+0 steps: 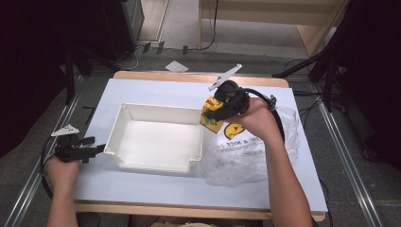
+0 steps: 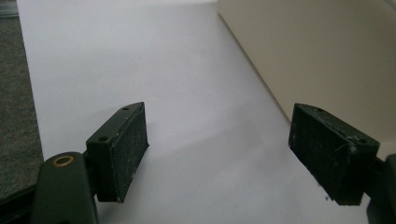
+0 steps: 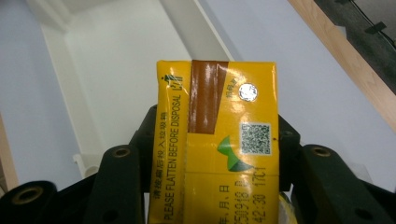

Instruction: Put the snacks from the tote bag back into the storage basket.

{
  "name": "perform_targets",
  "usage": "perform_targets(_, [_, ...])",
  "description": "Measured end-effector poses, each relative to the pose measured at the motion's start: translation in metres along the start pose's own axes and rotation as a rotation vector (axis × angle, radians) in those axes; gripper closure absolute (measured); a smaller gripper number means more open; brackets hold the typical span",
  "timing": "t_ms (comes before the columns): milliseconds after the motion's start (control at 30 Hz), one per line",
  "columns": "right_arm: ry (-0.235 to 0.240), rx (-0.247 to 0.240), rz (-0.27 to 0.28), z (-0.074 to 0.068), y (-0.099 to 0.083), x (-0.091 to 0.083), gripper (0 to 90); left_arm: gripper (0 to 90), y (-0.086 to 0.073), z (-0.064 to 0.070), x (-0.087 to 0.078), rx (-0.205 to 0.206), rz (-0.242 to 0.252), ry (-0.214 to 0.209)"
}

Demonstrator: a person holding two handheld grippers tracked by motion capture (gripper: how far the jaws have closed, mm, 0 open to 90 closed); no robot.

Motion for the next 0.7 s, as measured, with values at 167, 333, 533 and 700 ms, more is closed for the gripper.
perform_targets(167, [0.019, -0.023, 0.0, -0.005, 0.006, 0.004, 53.3, 21.0, 0.0, 0.0, 0.0, -0.002, 0.004, -0.003])
perform_targets(333, [0.032, -0.037, -0.002, -0.008, 0.011, 0.011, 53.4, 21.1, 0.0, 0.0, 0.0, -0.002, 0.003, -0.002])
perform_targets(533, [0.054, -0.054, 0.001, -0.01, 0.016, 0.02, 53.4, 21.3, -0.001, -0.001, -0.002, -0.005, 0.006, -0.002])
perform_targets(700, [0.064, -0.064, 0.009, -0.014, 0.021, 0.025, 53.4, 21.8, -0.002, -0.001, -0.004, -0.009, 0.009, 0.005])
Point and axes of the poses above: each handheld gripper's, and its own axes: x roughly forward along the jaws, y roughly out of its top, z roughly to its right, the point moved 2 cm from there along x, roughly forward along the jaws, and after that the axes turned 9 degrees about x, right-handed, at the moved point
